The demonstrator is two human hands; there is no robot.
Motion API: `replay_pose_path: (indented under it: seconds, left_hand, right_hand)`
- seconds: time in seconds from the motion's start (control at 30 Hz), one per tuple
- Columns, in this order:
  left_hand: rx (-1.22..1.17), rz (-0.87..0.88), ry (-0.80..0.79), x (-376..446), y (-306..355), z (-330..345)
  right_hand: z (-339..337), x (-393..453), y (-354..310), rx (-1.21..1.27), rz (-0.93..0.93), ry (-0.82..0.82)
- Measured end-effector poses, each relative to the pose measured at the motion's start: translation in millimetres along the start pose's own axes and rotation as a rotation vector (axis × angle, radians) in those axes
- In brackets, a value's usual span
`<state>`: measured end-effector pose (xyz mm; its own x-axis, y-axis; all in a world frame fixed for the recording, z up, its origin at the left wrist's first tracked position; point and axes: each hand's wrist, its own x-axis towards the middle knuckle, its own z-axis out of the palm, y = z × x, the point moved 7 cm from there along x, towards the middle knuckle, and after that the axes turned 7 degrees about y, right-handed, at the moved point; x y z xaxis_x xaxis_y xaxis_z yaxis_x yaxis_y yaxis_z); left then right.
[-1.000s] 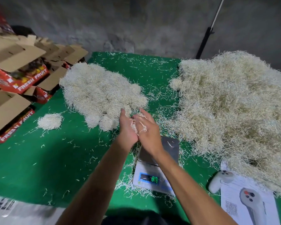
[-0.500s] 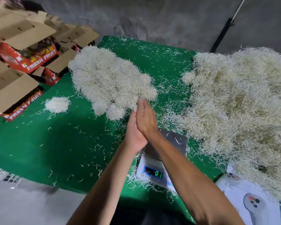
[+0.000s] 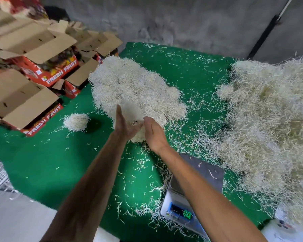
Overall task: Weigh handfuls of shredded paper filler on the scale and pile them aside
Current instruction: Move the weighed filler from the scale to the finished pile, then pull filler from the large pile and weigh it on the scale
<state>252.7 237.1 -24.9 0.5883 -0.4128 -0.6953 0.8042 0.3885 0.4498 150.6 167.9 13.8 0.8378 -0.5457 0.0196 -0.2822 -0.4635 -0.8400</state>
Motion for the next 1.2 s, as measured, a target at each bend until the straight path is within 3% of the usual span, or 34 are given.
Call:
replay_pose_path:
  seconds: [0.1, 0.3, 0.47, 0.53, 0.63, 0.8, 0.9, 1.0, 1.1, 1.2]
  left_hand:
    - [-0.058, -0.119, -0.019, 6, -30, -10]
    - [0.11, -0.124, -0.061, -6, -102, 4]
    - [0.383, -0.145, -0.078, -7, -166, 38]
    - [0.473, -0.187, -0.116, -1, -194, 50]
    - [0.603, -0.174, -0.184, 6, -225, 69]
    - [0.732, -0.202, -0.228, 15, -264, 86]
    - [0.826, -0.223, -0.214, 17, -280, 93]
    - [1.022, -0.098, -0.283, 12, -278, 107]
    - [1.5, 0.297, -0.293, 14, -253, 135]
    - [1.629, 0.51, -0.322, 10, -223, 179]
  right_hand:
    - [-4, 1, 22, 0.087, 0.059, 0.028]
    - [-38, -9, 59, 0.141, 0.048, 0.155]
    - [-130, -31, 144, -0.328, 0.163, 0.412]
    - [-170, -43, 181, -0.512, 0.249, 0.382]
    - [-212, -59, 227, -0.477, 0.39, 0.345]
    - [-196, -76, 274, -0.52, 0.574, 0.145]
    - [-194, -70, 271, -0.266, 0.624, 0.218]
    - [-195, -43, 231, -0.006, 0.435, 0.233]
    - [-211, -33, 190, -0.145, 0.173, 0.264]
    - [-241, -41, 171, -0.336, -0.046, 0.427]
